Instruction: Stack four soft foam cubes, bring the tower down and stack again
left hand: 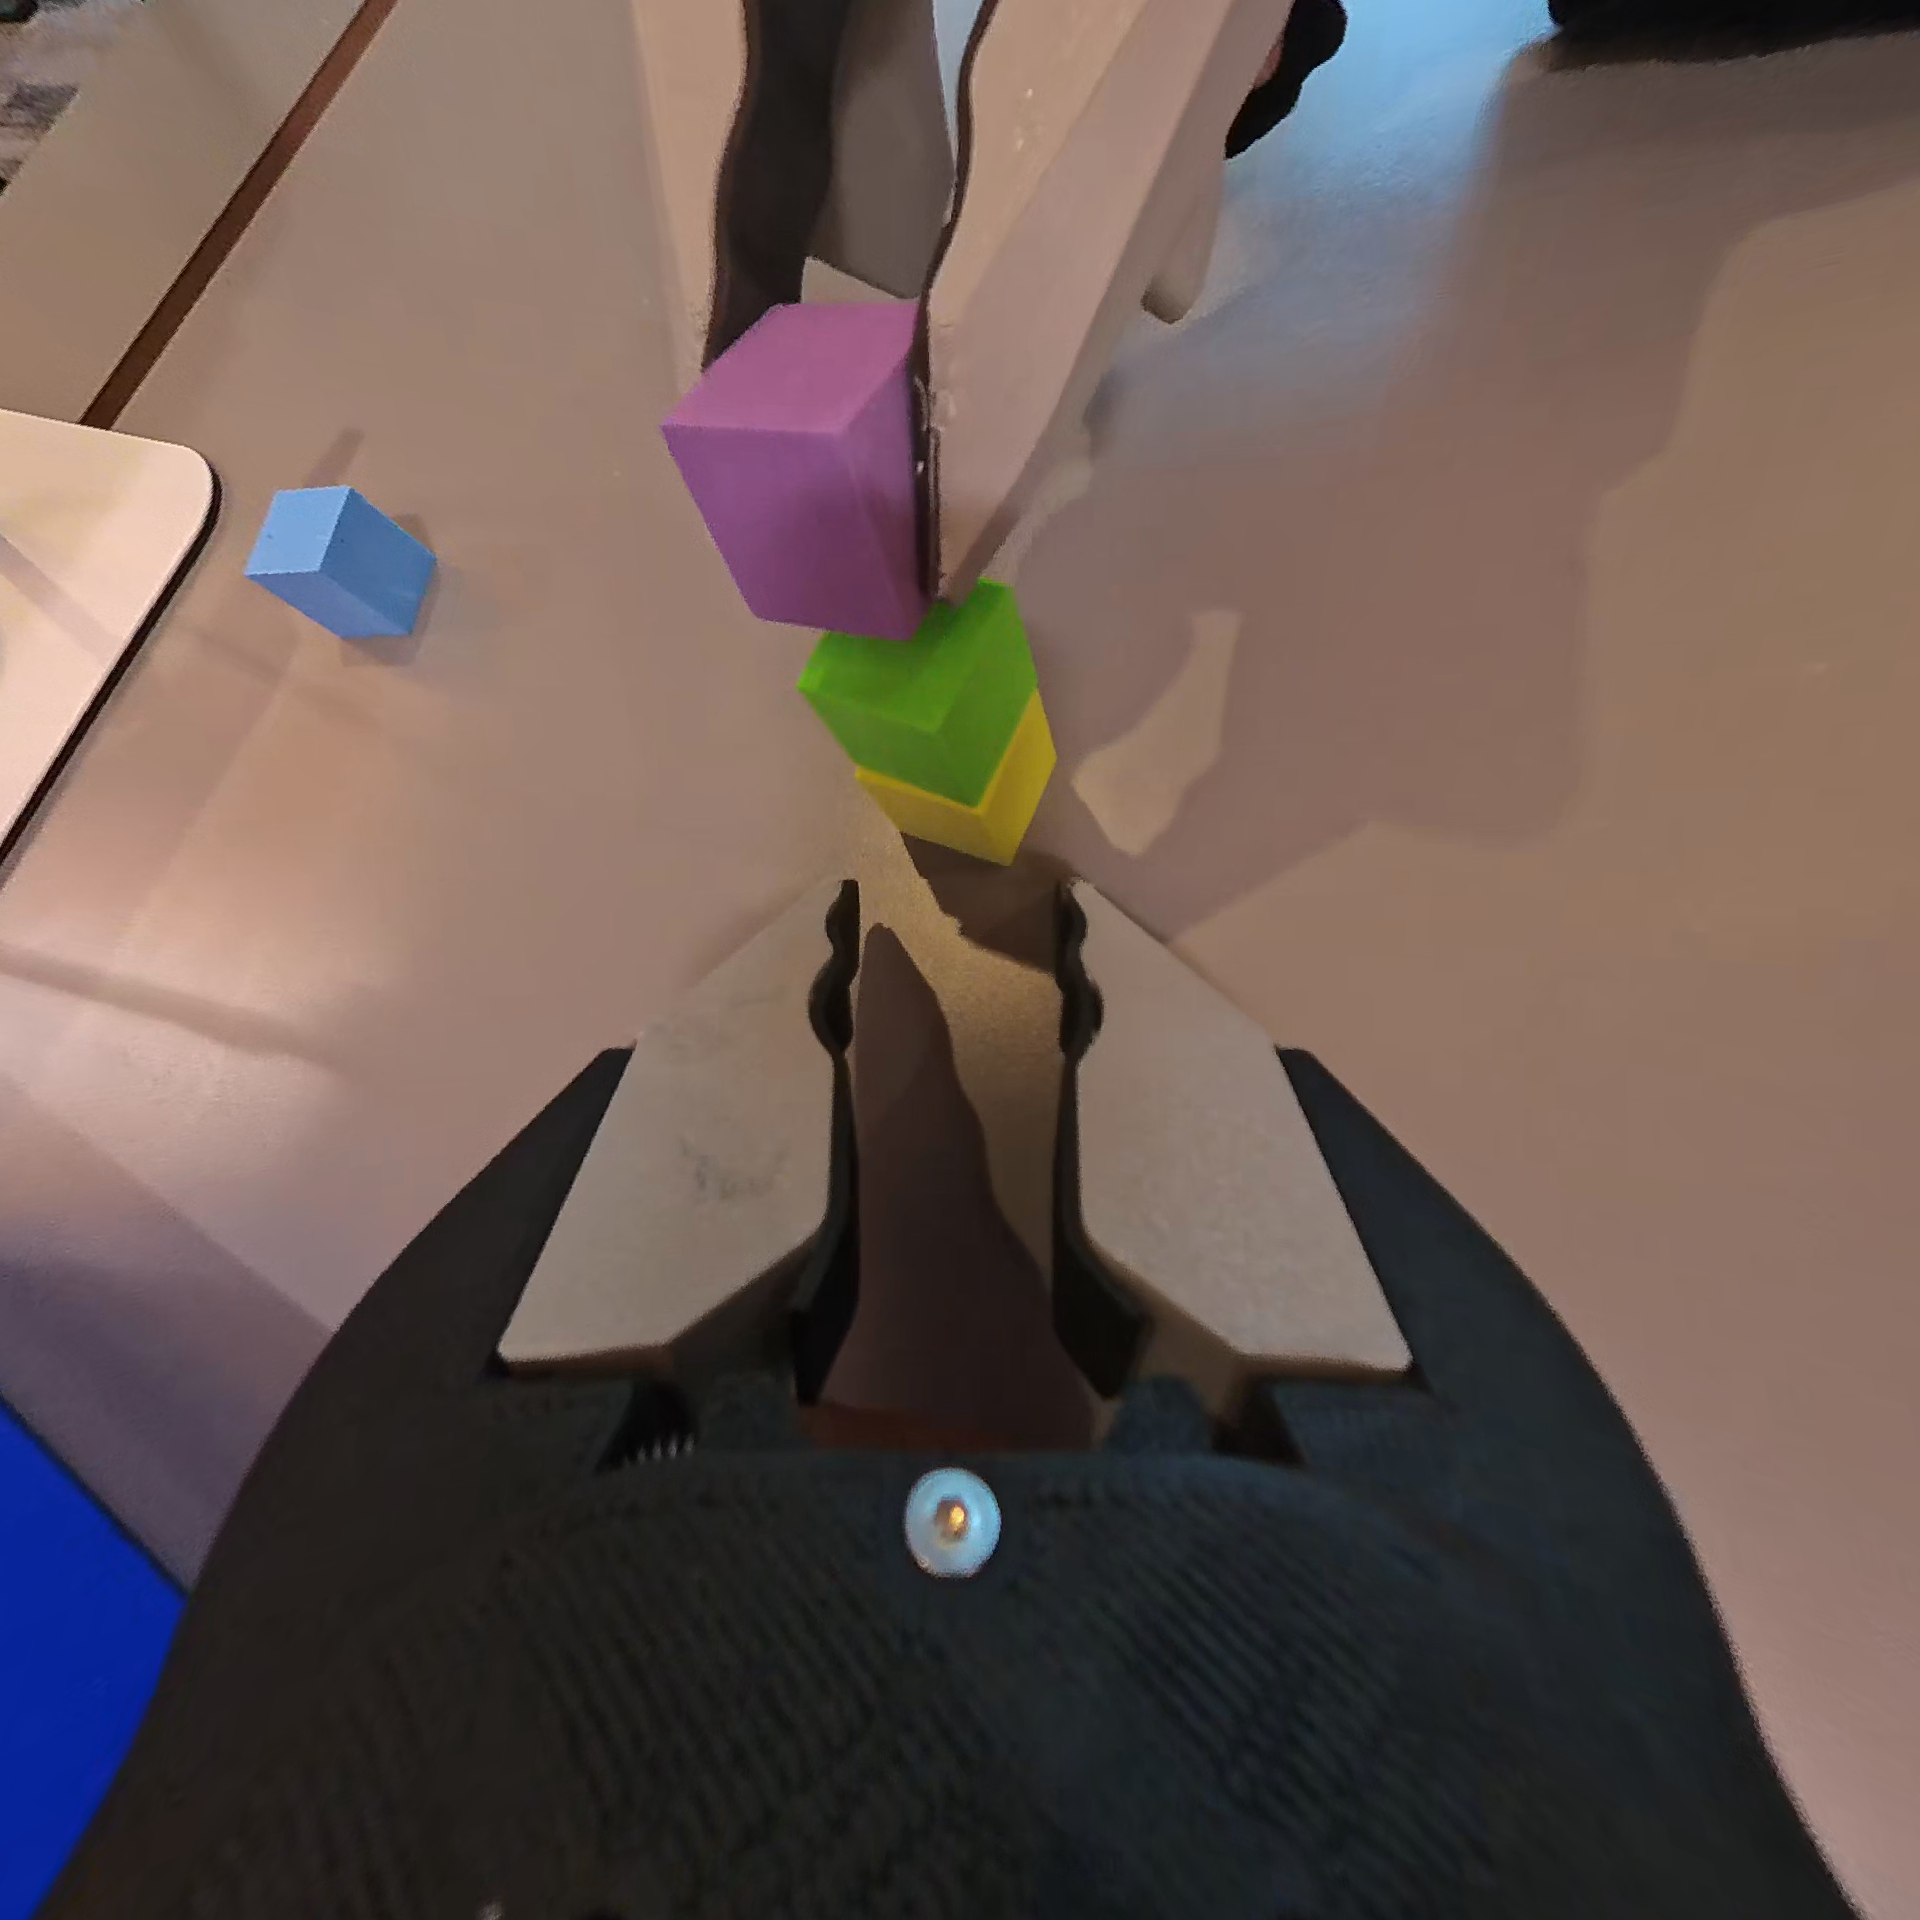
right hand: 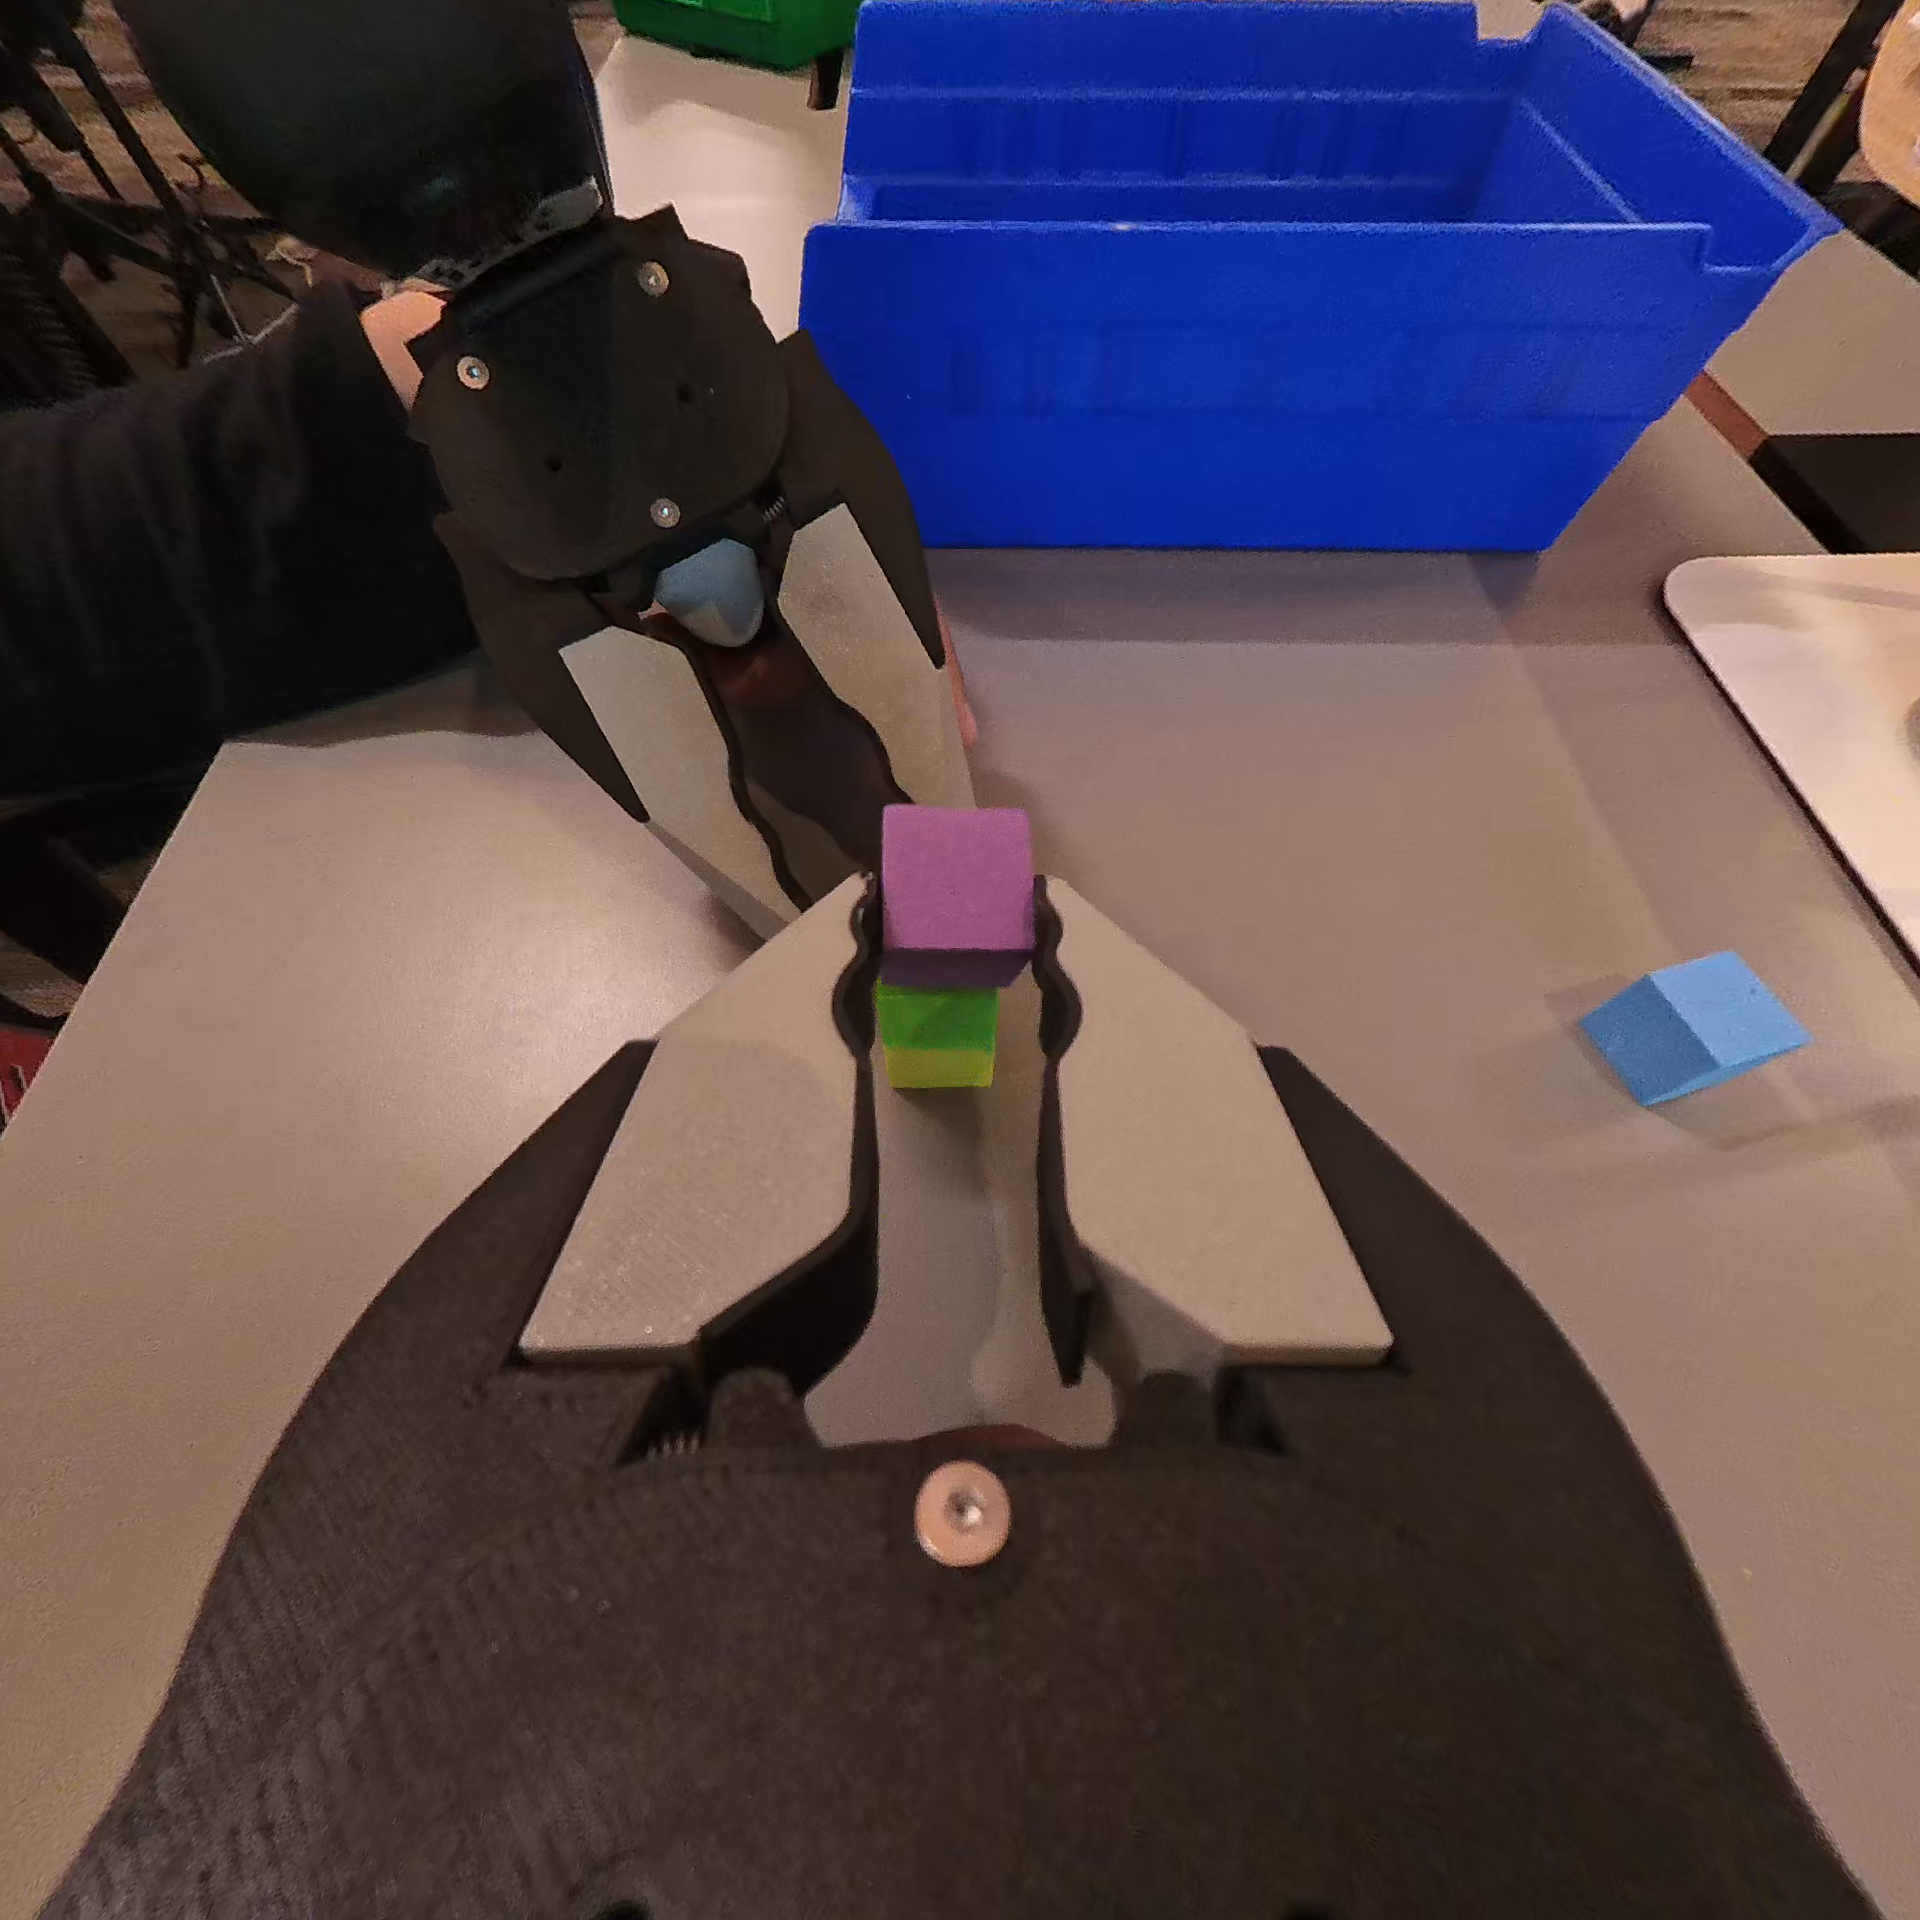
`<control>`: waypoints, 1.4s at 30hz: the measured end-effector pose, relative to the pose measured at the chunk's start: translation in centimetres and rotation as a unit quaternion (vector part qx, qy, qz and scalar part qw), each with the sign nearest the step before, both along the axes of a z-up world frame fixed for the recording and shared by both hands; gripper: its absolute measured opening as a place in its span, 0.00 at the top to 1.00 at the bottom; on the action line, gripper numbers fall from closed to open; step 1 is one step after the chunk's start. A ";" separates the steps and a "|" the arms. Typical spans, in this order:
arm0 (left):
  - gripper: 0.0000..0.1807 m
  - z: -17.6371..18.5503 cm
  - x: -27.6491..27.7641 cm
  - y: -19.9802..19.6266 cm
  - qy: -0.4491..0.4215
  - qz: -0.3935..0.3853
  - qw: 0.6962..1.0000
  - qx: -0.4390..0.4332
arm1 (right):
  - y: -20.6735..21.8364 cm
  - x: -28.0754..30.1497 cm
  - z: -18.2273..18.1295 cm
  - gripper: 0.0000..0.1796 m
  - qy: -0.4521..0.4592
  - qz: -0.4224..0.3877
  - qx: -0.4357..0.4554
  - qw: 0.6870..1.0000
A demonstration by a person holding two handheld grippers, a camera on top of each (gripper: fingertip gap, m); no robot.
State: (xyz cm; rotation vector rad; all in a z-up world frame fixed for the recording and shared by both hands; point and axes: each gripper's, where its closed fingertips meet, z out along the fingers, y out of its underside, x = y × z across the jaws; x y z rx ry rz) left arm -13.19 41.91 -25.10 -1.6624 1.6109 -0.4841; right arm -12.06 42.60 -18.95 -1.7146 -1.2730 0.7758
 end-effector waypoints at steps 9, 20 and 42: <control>0.80 0.0 0.0 0.0 0.000 0.001 1.000 0.004 | -0.1 -0.5 -1.1 0.86 -0.035 -0.002 0.013 0.999; 0.80 0.0 0.0 0.1 0.000 0.002 1.000 0.004 | -0.1 -0.7 -1.6 0.85 -0.056 -0.005 0.033 0.998; 0.80 0.1 0.0 0.1 0.000 0.002 1.000 0.009 | 0.0 -0.4 -0.8 0.86 -0.030 -0.006 0.024 0.999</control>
